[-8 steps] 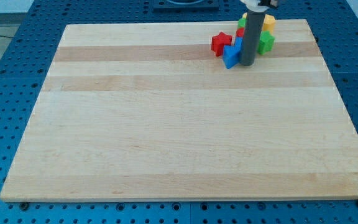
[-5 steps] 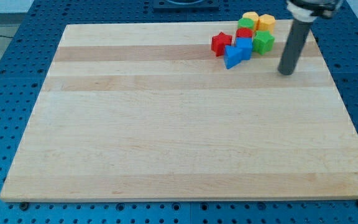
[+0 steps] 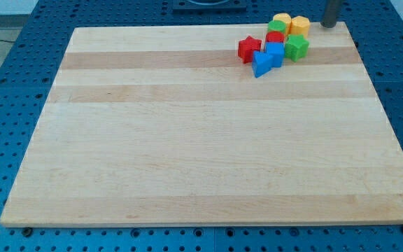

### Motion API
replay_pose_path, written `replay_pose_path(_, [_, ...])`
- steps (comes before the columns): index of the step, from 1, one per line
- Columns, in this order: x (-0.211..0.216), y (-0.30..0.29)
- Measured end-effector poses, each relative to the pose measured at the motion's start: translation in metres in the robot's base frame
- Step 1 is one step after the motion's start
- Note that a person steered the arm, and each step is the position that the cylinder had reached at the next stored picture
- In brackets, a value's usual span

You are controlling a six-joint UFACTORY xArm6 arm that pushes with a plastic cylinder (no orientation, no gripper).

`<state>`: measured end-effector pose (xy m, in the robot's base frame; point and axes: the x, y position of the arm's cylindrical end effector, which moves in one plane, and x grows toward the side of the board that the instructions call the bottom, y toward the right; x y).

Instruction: Separate the blue triangle from the group of blocks

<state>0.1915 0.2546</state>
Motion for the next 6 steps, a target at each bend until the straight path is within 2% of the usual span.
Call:
replay_pose_path(1, [0.000, -0.023])
replay_pose_path(2, [0.014, -0.098])
replay_pose_path(3, [0.038, -0.120])
replay_pose_path(6, [0.064, -0.125])
